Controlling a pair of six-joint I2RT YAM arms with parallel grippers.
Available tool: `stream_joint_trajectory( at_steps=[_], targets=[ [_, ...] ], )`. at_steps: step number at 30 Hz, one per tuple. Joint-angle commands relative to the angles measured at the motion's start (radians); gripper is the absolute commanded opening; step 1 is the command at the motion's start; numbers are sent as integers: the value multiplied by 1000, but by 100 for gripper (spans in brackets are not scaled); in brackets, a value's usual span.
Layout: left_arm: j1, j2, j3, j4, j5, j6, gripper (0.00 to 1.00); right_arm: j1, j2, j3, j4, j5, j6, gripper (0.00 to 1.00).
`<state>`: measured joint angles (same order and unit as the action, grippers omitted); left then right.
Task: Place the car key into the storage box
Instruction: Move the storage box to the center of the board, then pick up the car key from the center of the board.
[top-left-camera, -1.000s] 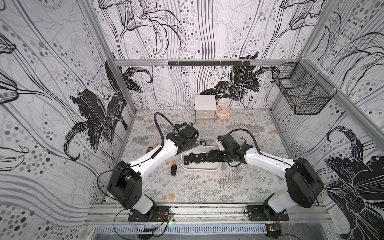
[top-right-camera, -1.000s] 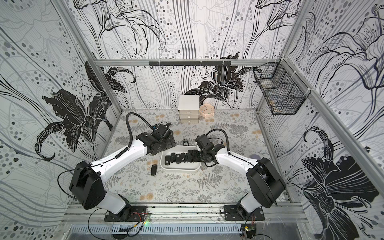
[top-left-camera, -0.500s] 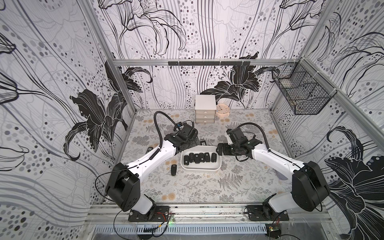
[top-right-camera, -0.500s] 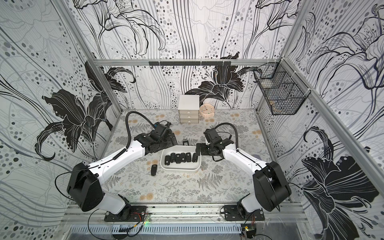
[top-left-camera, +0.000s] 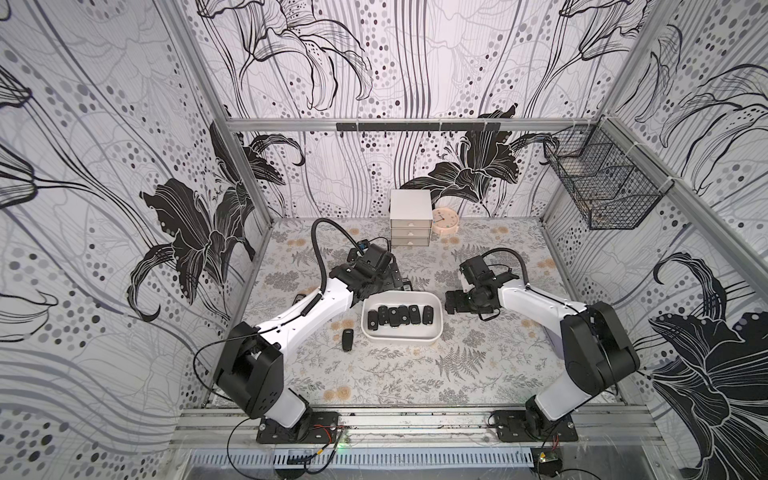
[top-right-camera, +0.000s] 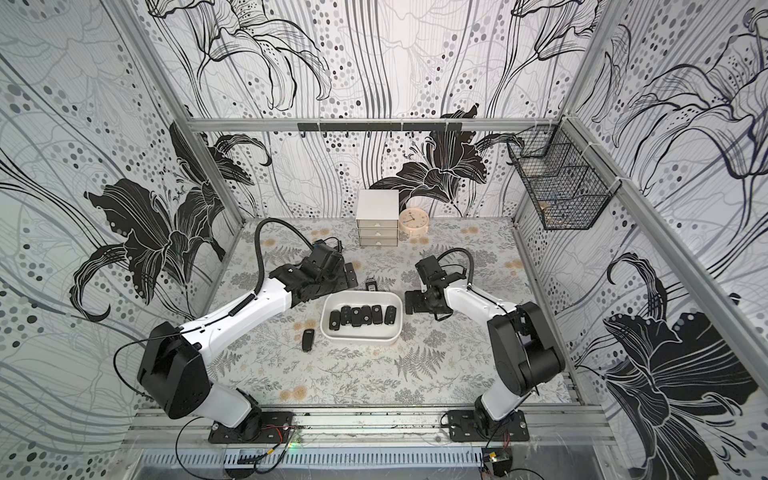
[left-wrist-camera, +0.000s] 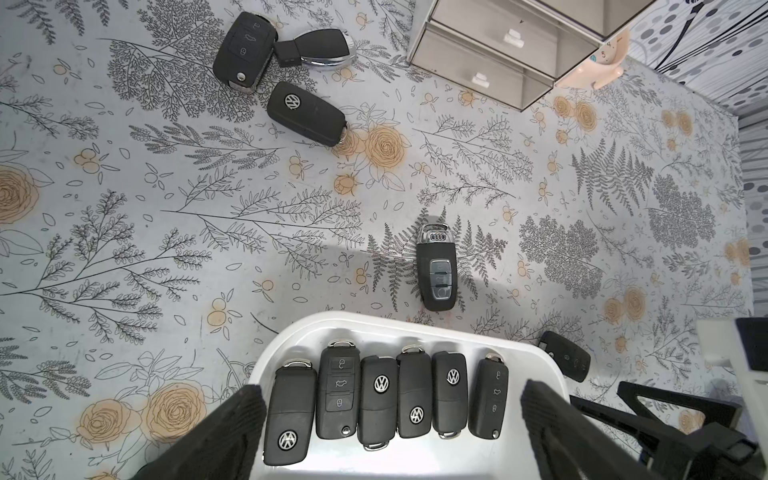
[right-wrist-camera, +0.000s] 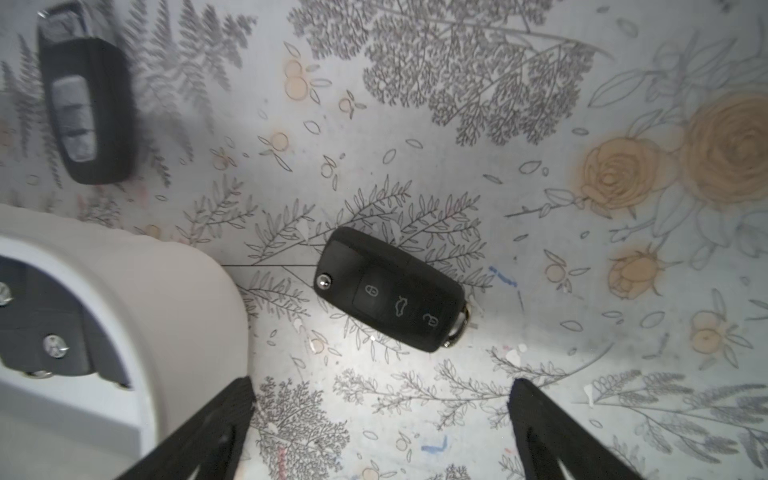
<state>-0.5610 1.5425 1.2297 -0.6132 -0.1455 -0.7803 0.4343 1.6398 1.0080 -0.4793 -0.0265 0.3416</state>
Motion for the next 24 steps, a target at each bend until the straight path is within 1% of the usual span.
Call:
stream_joint_trajectory(
  at_steps=[1,5,6,7,12,17,20,24],
  targets=[
    [24,17,26,51,28,36,99,-2,25,10,-28,42,-29,98],
    [46,28,31,65,51,46,99,-7,99,40,-40,63,-33,96],
    [51,31,32,66,56,47,99,-9,116,50,-44,63,-36,91],
    [55,33,36,67,60,49,99,-11,130,58,-42,62,-38,89],
    [76,44,43,76,80,60,99,-32,175,90,-39,65,-45,83],
    [84,60,53,79,93,63,99,-60,218,121,-33,39,-51,78],
    [88,73,64,79,103,68,99,-62,237,138,-33,24,-51,73],
    [90,88,76,79,116,75,99,-63,248,148,-33,8,-46,62]
  ],
)
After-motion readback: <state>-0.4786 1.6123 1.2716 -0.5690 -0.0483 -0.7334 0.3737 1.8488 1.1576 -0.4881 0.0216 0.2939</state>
